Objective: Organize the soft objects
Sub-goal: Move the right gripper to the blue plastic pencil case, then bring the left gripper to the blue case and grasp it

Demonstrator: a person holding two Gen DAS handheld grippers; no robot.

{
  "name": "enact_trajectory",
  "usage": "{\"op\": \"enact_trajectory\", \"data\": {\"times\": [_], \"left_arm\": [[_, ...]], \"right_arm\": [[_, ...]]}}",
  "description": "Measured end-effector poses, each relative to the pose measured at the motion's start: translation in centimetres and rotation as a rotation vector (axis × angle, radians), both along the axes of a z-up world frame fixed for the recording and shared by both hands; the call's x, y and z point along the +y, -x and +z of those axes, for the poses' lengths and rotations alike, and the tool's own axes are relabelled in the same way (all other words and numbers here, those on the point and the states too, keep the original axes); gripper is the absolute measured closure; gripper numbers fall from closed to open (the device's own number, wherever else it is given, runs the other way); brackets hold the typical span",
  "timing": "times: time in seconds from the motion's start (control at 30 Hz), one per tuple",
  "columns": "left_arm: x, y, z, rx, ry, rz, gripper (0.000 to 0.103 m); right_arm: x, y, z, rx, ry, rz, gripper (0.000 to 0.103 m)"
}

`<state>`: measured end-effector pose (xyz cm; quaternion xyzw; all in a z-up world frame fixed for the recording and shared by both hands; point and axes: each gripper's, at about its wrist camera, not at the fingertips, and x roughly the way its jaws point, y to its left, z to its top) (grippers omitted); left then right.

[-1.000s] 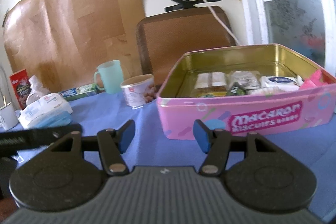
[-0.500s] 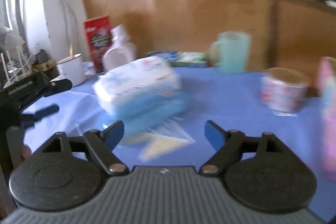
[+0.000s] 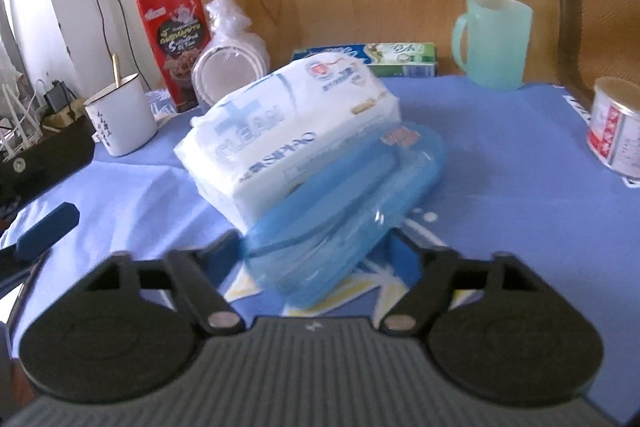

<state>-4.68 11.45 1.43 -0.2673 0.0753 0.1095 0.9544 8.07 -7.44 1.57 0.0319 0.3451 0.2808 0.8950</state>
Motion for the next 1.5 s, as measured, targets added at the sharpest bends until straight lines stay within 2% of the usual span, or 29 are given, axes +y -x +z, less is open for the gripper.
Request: {"op": "enact_trajectory", "data": {"times": [0.2,0.43,0.57,0.77,0.87,0.93,1.0,1.1,1.23,1.3,1.33,1.4,1.5], "left_arm": [[0.1,-0.3,0.0,0.008,-0.002,-0.011,0.006],[-0.3,-1.1,-0.1,0.044,-0.028,-0.058,0.004],[-0.8,-2.2,-0.2,0.089,-0.045,-0.155,0.002],[-2.3,-3.8,-0.3,0.161,-0.111,-0.284,0.002],[-3.1,-4.2,-0.4,0.183,-0.147,-0.322,0.002],[-3.4,-4.3,-0.4,0.195,-0.165,-0.333,0.001],[-3.6,-4.4,-0.4,0.2,-0.175,-0.339,0.001],[-3.6,-4.5,-0.4,0.207,-0.176,-0.339,0.001],[-3.5,-4.7,-0.4,0.219,-0.169,-0.348,0.001],[-3.4,-4.7,-0.4,0.22,-0.167,-0.347,0.001],[-3.4,-4.8,-0.4,0.22,-0.166,-0.347,0.001],[-3.4,-4.8,-0.4,0.222,-0.167,-0.352,0.001],[-3.6,-5.1,-0.4,0.231,-0.175,-0.365,0.001]], "right_arm": [[-3.3,0.0,-0.1,0.007,-0.019,-0.009,0.046],[-8.9,1.8,-0.2,0.011,-0.039,-0.058,0.047],[-12.2,4.3,-0.3,-0.024,-0.032,-0.071,0.047],[-15.7,8.3,-0.6,-0.087,0.02,0.047,0.047],[-16.3,8.9,-0.7,-0.099,0.055,0.053,0.046],[-16.4,8.6,-0.7,-0.098,0.063,0.036,0.037],[-16.4,8.0,-0.6,-0.094,0.043,0.021,0.021],[-15.6,7.6,-0.3,-0.106,0.024,0.053,0.015],[-13.9,6.7,-0.7,-0.116,0.074,0.044,0.012],[-13.7,6.2,-1.3,-0.09,0.077,0.029,0.014],[-13.9,6.5,-1.4,-0.111,0.077,0.028,0.017],[-13.9,6.9,-1.3,-0.137,0.107,0.04,0.039],[-14.7,7.2,-1.2,-0.136,0.107,0.077,0.044]]}}
